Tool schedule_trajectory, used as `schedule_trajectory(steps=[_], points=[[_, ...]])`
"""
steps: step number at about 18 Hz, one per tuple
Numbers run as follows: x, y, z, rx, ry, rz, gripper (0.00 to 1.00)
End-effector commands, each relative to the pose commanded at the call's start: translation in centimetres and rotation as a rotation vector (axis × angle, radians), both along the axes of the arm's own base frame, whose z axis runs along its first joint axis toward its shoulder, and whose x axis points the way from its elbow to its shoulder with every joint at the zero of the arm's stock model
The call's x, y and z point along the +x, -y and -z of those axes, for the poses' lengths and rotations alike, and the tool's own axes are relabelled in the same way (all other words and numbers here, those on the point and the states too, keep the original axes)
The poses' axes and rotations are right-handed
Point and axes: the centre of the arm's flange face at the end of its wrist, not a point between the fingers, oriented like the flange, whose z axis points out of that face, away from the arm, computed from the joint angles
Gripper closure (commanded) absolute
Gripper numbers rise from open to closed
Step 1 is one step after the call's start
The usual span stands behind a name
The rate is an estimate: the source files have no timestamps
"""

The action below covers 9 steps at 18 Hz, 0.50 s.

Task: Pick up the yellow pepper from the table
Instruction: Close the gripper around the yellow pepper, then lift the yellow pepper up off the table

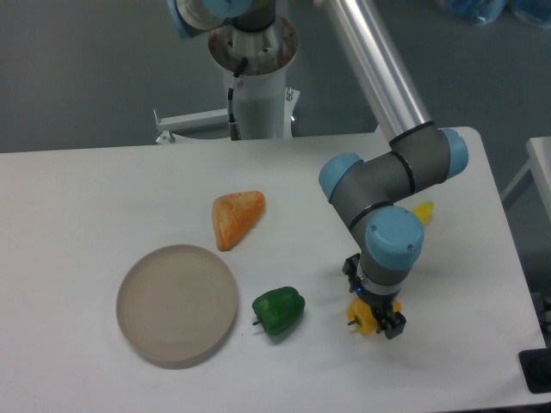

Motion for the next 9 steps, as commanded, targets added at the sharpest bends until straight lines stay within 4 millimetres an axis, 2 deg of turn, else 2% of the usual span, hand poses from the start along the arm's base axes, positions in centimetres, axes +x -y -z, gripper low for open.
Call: schedule_trajectory(steps=[2, 4, 9], points=[[0.1, 0.2, -0.7, -0.002, -0.006, -0.003, 0.71], [0.3, 0.8, -2.5, -0.016, -0.004, -0.007, 0.71], [0.2, 3.4, -8.1, -0.036, 0.012, -0.034, 0.70]])
